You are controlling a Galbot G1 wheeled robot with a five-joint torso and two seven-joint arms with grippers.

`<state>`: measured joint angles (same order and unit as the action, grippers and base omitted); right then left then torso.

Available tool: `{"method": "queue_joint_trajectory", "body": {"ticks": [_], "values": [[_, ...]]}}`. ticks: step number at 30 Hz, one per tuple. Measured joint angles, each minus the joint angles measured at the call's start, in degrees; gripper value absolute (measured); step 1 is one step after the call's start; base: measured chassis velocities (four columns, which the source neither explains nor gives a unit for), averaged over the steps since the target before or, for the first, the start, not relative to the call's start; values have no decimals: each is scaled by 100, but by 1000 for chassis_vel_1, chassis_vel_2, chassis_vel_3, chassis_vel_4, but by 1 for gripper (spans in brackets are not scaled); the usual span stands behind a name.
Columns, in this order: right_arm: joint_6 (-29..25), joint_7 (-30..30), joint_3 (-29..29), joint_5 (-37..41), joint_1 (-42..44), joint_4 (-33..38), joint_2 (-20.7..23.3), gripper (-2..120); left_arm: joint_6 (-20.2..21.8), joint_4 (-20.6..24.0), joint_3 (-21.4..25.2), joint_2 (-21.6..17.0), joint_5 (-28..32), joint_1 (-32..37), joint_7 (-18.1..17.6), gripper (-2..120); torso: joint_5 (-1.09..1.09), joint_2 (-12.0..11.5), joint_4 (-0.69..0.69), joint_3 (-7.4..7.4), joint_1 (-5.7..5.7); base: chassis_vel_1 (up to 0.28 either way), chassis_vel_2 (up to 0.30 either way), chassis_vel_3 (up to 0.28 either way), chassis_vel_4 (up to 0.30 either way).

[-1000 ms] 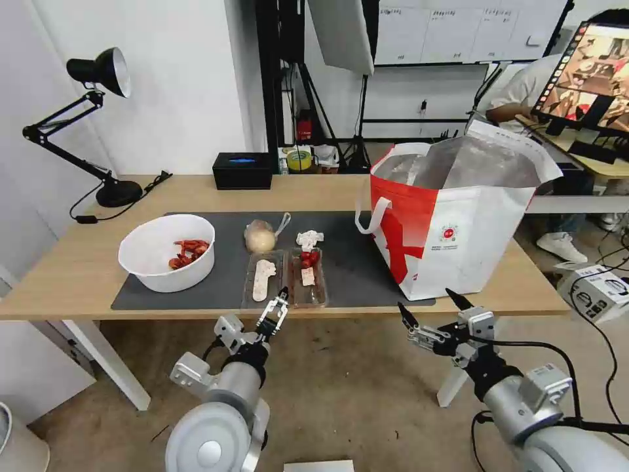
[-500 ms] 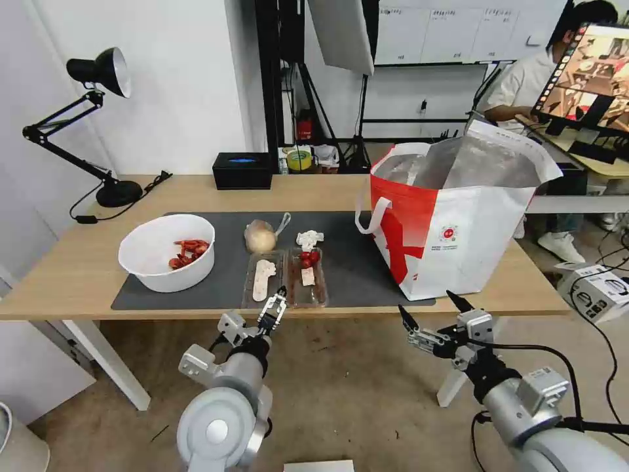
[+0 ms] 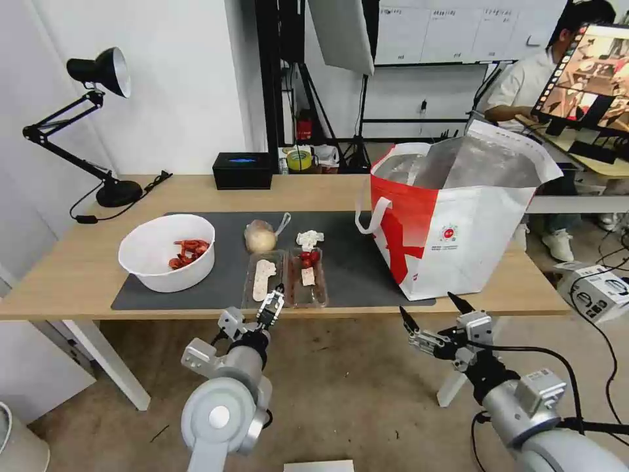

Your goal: Pick up the trash from the table and place it into the takeout bag.

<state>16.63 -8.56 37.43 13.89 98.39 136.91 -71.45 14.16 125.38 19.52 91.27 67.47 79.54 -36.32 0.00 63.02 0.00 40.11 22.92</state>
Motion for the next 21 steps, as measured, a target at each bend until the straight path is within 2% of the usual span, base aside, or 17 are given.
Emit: {"method": "queue_joint_trajectory", "body": {"ticks": [21], "values": [[-23,-1,-12,-27,16,-49,-17,100,-22,-170,-15,-2,70,-192,-76,100,0,0,0,0,0,0,0,0,0]]}}
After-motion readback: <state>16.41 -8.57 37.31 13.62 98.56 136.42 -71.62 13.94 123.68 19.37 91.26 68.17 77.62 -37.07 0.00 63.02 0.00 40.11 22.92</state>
